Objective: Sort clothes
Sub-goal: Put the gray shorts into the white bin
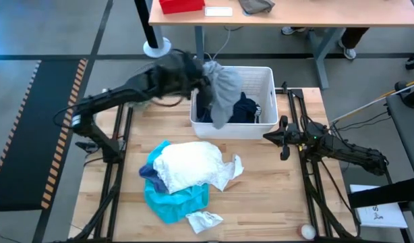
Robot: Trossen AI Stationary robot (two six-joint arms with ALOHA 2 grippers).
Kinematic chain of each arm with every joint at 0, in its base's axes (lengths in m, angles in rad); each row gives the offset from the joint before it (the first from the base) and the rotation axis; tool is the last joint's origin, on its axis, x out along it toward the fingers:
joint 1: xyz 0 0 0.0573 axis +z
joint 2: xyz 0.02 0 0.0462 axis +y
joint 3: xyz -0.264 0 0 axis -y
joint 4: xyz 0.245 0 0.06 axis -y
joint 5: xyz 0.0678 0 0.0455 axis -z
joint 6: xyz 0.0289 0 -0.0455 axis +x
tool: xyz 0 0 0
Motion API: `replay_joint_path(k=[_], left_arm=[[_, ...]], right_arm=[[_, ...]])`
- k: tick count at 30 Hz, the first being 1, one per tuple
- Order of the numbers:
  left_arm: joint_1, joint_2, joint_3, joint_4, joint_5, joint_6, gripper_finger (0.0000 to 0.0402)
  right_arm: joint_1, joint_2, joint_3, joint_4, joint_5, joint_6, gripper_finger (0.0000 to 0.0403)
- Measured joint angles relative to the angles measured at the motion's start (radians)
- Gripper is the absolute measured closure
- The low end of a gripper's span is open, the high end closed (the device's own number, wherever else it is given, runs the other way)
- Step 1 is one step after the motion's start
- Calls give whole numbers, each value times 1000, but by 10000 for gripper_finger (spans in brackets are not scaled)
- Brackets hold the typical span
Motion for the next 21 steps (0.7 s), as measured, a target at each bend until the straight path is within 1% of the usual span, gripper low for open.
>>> replay_joint_path(k=[5, 12, 18, 21], left_arm=[[48, 125, 0, 51, 75, -31, 371], [77, 281, 0, 59, 80, -61, 370], [93, 361, 0, 50, 81, -104, 368], [95, 391, 0, 38, 104, -126, 367]], right_arm=[[0, 0, 0, 0, 0, 0, 403], [0, 0, 0, 0, 0, 0, 403], [0, 0, 0, 0, 0, 0, 403], [0, 0, 0, 0, 0, 0, 403]])
